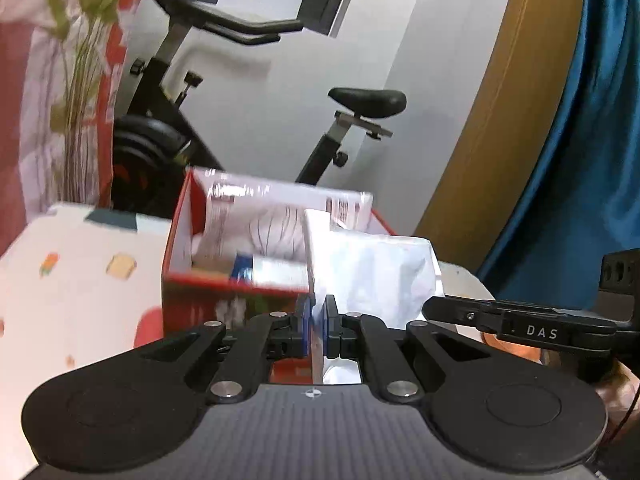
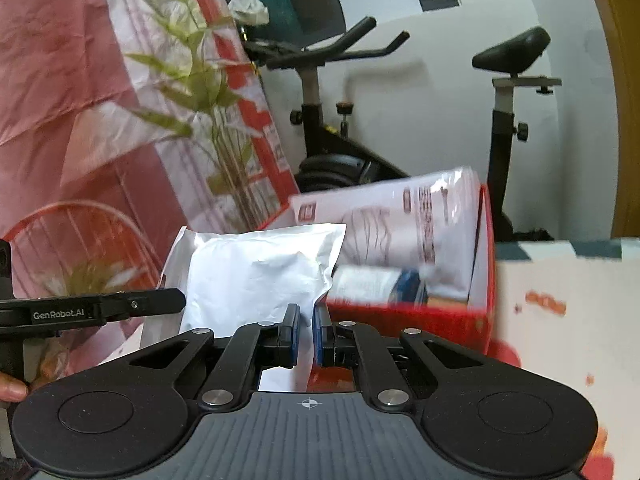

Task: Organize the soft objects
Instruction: 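Lift the white sachet with the left gripper over the red box, then lower the sachet into the red box and open the left gripper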

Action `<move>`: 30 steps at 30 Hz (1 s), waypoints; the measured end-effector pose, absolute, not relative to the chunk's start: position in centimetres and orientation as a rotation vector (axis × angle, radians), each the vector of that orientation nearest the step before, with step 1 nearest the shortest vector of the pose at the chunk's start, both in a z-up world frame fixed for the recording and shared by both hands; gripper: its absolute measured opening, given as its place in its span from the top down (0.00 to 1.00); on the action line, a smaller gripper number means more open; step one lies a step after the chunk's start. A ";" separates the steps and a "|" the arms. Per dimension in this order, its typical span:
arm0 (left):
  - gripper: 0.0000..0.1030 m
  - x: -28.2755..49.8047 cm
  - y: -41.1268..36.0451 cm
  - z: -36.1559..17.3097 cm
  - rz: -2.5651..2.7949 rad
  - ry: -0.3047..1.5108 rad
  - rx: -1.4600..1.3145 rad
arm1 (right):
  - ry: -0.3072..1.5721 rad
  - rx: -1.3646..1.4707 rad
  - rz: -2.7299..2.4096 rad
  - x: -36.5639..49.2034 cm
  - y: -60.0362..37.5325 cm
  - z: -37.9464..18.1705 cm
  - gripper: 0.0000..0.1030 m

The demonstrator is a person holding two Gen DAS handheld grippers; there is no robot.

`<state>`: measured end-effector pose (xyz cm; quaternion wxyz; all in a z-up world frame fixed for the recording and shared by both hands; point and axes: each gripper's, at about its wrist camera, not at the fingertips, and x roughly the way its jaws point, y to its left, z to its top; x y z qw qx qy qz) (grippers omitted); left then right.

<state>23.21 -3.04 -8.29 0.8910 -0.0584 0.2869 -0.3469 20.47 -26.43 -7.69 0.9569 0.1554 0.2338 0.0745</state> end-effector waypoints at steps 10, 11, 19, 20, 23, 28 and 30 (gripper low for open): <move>0.93 31.3 -7.1 -7.9 -0.698 0.622 -0.088 | 0.504 0.248 0.087 29.0 -28.5 -7.5 0.93; 0.93 32.2 -7.4 -8.3 -0.691 0.648 -0.088 | 0.518 0.263 0.082 29.9 -28.8 -7.8 0.93; 0.92 35.7 -9.0 -11.0 -0.655 0.741 -0.046 | 0.624 0.254 0.043 33.8 -29.5 -11.0 0.92; 0.92 35.9 -9.2 -11.4 -0.653 0.748 -0.036 | 0.636 0.259 0.038 34.0 -29.5 -11.3 0.92; 0.92 36.0 -9.4 -12.1 -0.662 0.768 -0.008 | 0.652 0.271 0.017 34.0 -29.7 -12.1 0.88; 0.90 35.1 -9.3 -12.0 -0.679 0.754 0.037 | 0.645 0.271 -0.011 32.9 -29.8 -12.1 0.79; 0.90 34.5 -9.2 -11.5 -0.688 0.732 0.049 | 0.632 0.260 -0.018 32.2 -29.7 -11.6 0.78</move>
